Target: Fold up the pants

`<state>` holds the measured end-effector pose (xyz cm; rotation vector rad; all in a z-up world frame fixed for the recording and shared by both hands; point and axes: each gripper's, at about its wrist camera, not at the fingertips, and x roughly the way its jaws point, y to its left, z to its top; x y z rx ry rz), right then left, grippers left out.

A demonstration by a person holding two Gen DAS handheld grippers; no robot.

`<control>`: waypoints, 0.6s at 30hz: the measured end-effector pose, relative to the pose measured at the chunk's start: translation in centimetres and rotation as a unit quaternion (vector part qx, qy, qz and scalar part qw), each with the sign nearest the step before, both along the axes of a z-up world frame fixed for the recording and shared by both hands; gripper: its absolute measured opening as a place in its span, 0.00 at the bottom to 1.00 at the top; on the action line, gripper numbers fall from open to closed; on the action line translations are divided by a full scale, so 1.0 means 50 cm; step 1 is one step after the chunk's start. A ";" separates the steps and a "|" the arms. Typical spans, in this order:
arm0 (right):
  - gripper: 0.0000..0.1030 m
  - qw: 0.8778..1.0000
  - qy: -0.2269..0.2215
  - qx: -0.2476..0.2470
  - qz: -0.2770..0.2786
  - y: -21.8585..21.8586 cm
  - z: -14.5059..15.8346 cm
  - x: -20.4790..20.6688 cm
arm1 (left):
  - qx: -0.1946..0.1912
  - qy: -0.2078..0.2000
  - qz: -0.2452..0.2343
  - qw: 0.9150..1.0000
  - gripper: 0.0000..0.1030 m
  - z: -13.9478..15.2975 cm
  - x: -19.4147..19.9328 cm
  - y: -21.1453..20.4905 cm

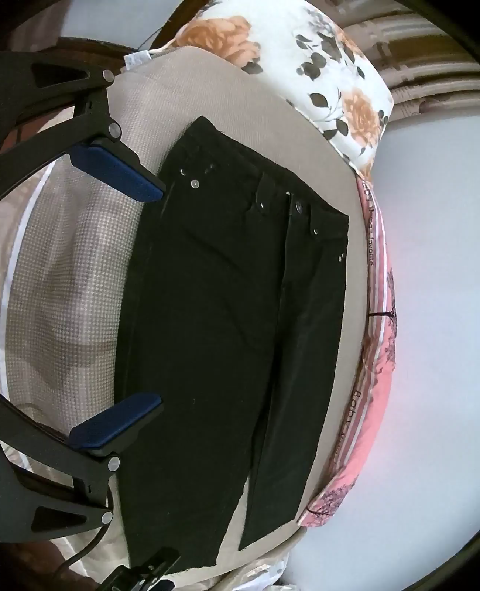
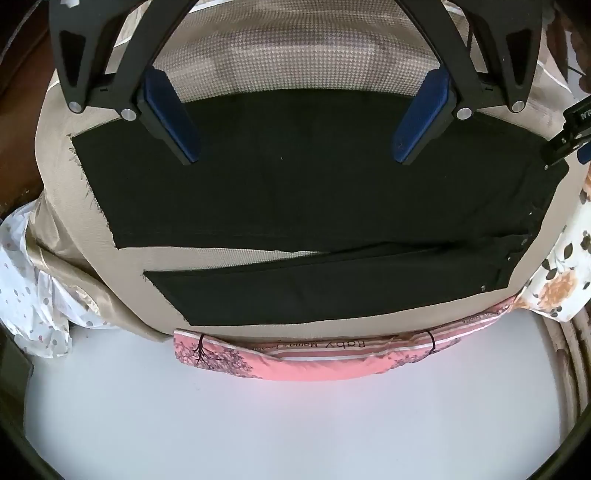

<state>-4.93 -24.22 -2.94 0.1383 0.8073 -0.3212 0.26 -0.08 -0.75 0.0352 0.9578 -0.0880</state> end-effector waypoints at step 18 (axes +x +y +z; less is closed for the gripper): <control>1.00 1.000 0.004 -0.004 0.001 0.003 -0.006 0.006 | 0.011 0.001 -0.002 1.000 0.99 -0.004 0.005 -0.005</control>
